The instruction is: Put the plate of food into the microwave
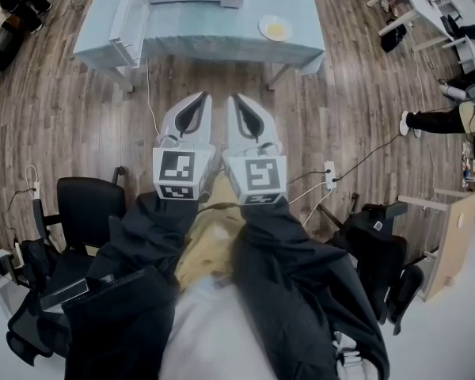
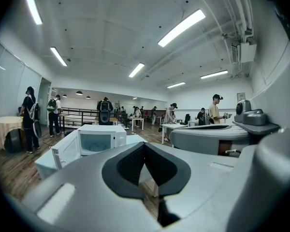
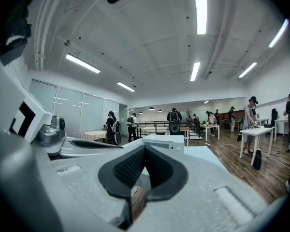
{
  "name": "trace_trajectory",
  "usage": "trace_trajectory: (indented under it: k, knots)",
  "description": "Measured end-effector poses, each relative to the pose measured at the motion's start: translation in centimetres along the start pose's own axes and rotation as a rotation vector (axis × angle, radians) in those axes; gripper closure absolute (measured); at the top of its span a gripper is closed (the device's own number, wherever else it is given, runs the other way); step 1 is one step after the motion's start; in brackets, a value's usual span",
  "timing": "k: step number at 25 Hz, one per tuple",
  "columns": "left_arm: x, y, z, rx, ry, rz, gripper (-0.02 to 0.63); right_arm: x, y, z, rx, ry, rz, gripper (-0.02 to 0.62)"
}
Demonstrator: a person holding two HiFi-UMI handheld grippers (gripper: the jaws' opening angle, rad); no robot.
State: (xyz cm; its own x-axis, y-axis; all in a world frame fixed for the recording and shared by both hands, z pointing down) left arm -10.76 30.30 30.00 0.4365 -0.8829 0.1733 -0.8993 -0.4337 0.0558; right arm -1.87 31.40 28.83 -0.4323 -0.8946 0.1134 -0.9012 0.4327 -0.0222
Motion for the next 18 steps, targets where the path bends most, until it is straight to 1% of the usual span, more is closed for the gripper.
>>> trace_trajectory:
  k: [4, 6, 18]
  knots:
    - [4.7, -0.5, 1.9, -0.001, -0.01, -0.006, 0.609, 3.0, -3.7, 1.5, 0.003, -0.038, 0.01, 0.598]
    - [6.7, -0.6, 2.1, 0.003, -0.007, -0.006, 0.61, 4.1, -5.5, 1.8, 0.0, -0.046, 0.012, 0.598]
    - [15.9, -0.3, 3.1, 0.005, 0.021, 0.017, 0.609, 10.4, -12.3, 1.7, 0.021, -0.033, 0.053, 0.598]
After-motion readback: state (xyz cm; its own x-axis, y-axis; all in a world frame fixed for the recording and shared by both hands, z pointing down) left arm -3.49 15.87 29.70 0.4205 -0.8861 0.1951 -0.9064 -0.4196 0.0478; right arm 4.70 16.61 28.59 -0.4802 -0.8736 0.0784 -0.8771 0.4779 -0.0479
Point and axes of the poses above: the fingertips, and each gripper's own axes: x forward along the fingers, y to its left, z out of its top, the point moved 5 cm from there along -x, backward along the fingers
